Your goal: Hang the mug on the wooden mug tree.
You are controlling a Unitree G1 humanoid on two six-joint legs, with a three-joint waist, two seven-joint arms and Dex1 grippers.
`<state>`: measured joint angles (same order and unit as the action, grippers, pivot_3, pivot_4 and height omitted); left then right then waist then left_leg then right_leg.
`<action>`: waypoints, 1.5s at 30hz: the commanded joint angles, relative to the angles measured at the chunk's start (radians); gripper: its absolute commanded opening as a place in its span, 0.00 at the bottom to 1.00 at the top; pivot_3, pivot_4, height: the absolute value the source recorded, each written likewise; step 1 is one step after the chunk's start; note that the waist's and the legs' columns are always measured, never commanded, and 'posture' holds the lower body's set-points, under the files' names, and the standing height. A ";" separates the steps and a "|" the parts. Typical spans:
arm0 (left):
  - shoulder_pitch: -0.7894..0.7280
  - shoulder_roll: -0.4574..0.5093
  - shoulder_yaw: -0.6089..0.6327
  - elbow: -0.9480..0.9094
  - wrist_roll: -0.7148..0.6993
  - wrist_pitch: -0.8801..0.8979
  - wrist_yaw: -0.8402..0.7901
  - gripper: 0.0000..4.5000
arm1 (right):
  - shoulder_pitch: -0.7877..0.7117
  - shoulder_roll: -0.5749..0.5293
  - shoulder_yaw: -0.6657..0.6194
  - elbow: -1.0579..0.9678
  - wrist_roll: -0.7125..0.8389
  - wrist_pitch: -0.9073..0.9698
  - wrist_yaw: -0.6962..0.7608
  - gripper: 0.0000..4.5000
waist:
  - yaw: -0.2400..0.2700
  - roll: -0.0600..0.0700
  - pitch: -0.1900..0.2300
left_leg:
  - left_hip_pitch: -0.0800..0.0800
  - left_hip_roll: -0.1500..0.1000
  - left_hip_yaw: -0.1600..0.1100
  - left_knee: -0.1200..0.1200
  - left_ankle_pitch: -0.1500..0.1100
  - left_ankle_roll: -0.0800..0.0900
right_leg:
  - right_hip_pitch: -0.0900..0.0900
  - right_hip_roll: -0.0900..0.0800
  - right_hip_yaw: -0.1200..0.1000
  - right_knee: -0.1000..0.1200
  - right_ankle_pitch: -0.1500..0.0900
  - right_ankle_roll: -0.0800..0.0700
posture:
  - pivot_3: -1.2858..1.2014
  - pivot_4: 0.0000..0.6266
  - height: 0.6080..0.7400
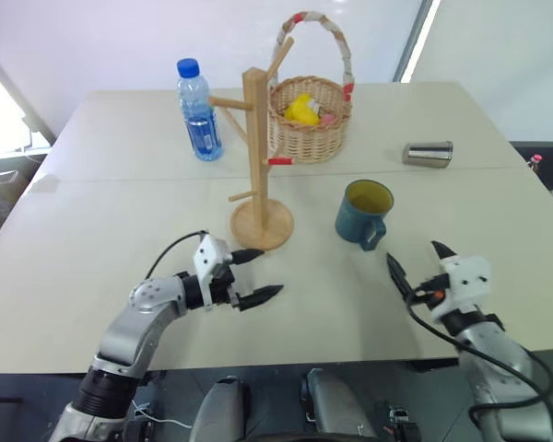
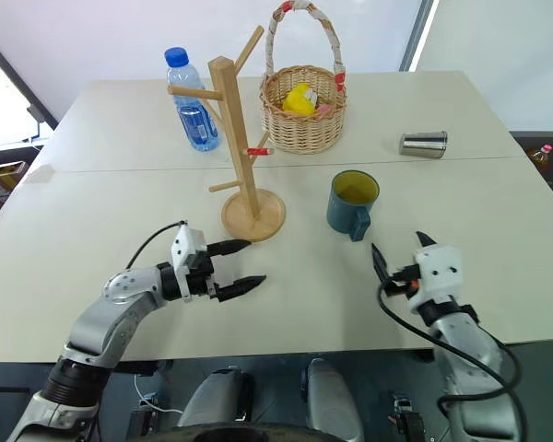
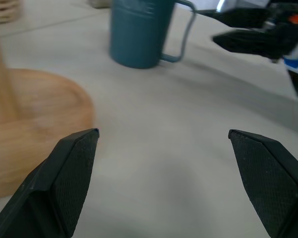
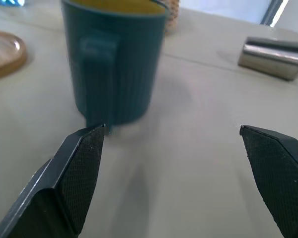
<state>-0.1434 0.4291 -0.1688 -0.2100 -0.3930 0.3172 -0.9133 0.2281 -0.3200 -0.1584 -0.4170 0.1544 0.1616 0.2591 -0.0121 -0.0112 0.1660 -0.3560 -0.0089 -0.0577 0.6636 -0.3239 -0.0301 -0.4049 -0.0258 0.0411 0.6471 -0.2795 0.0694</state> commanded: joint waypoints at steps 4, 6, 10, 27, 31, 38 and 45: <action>-0.026 -0.010 -0.006 -0.061 -0.002 -0.003 0.019 1.00 | -0.069 0.058 0.076 0.027 -0.099 -0.003 -0.081 0.99 | 0.001 0.000 0.000 | 0.000 -0.001 0.000 0.000 0.000 0.000 | 0.000 0.000 0.000 0.000 0.000 0.000 | 0.52 0.24 1.00; -0.023 -0.010 -0.004 -0.072 -0.003 -0.001 0.027 1.00 | -0.093 0.062 0.068 0.056 -0.119 -0.010 -0.103 0.99 | 0.000 0.000 0.000 | 0.000 -0.001 0.000 0.000 0.000 0.000 | 0.000 0.000 0.000 0.000 0.000 0.000 | 0.52 0.24 1.00; -0.011 -0.005 -0.003 -0.104 -0.011 0.009 0.038 1.00 | -0.123 0.058 0.034 0.094 -0.124 -0.019 -0.120 0.99 | 0.000 0.000 0.000 | 0.000 -0.001 0.000 0.000 0.000 0.000 | 0.000 0.000 0.000 0.000 0.000 0.000 | 0.52 0.24 1.00; 0.041 0.006 0.010 -0.178 -0.011 0.025 0.099 1.00 | -0.231 0.076 -0.017 0.239 -0.076 -0.042 -0.113 0.47 | -0.002 0.000 0.000 | 0.000 -0.001 0.000 0.000 0.000 0.000 | 0.000 0.000 0.000 0.000 0.000 0.000 | 0.52 0.24 1.00; 0.040 0.009 0.016 -0.176 -0.011 0.023 0.107 1.00 | -0.239 0.084 -0.013 0.259 -0.066 -0.048 -0.108 0.04 | -0.002 0.000 0.000 | 0.000 -0.001 0.000 0.000 0.000 0.000 | 0.000 0.000 0.000 0.000 0.000 0.000 | 0.52 0.24 1.00; 0.036 0.012 0.042 -0.152 -0.007 0.006 0.124 1.00 | -0.234 0.034 0.018 0.208 -0.107 -0.055 -0.070 0.01 | -0.002 0.000 0.000 | 0.000 -0.001 0.000 0.000 0.000 0.000 | 0.000 0.000 0.000 0.000 0.000 0.000 | 0.52 0.24 1.00; 0.038 0.043 0.156 -0.077 -0.021 -0.025 0.126 1.00 | -0.333 -0.265 0.205 0.021 -0.244 -0.156 0.219 0.01 | -0.009 0.000 0.001 | 0.001 0.000 0.000 0.000 0.000 0.000 | 0.000 0.002 -0.001 0.000 0.000 0.000 | 0.52 0.24 1.00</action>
<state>-0.1026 0.4615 -0.0502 -0.2807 -0.4022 0.3196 -0.7835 -0.0593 -0.5642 0.0235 -0.3089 -0.0832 0.0341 0.4161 -0.0212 -0.0109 0.1667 -0.3550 -0.0091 -0.0576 0.6636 -0.3238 -0.0298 -0.4047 -0.0241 0.0404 0.6476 -0.2794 0.0697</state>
